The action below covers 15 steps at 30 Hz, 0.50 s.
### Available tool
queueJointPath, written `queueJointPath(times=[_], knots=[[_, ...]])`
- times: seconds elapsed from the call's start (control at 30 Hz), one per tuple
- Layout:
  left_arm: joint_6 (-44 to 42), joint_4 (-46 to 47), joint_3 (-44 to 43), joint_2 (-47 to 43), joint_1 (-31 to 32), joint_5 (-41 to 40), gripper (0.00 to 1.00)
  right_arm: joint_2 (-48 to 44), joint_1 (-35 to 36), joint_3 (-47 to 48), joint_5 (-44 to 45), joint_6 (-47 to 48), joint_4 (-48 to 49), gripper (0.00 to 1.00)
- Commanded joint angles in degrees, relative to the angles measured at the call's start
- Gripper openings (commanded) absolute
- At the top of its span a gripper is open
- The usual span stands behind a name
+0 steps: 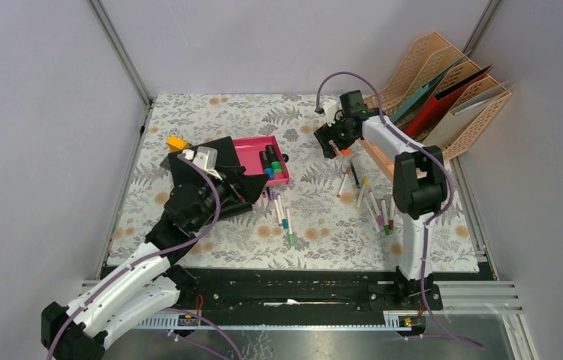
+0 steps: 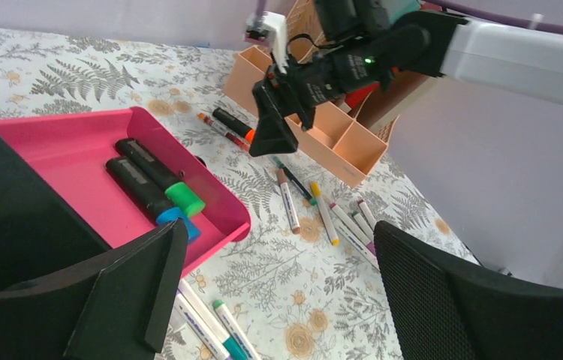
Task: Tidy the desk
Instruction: Place the stationery in the drawer.
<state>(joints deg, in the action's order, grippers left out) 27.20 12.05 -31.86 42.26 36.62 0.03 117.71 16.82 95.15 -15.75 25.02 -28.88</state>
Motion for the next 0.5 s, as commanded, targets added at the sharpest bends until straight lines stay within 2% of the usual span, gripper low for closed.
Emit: queueJointPath(times=[0.0, 0.1, 0.3, 0.47], knots=[[1.2, 0.7, 2.8, -4.0, -0.4, 1.7, 0.99, 5.1, -0.4, 8.6, 8.4, 3.1, -4.7, 0.89], [1.0, -0.3, 3.6, -5.5, -0.4, 1.6, 0.99, 9.5, -0.9, 13.6, 9.1, 2.7, -7.0, 0.81], [0.6, -0.9, 4.3, -6.5, -0.4, 1.4, 0.99, 14.2, -2.2, 19.6, 8.9, 2.1, -8.0, 0.56], [0.4, -1.1, 4.5, -6.3, -0.4, 1.2, 0.99, 17.6, -3.3, 24.3, 7.9, 2.4, -9.9, 0.48]])
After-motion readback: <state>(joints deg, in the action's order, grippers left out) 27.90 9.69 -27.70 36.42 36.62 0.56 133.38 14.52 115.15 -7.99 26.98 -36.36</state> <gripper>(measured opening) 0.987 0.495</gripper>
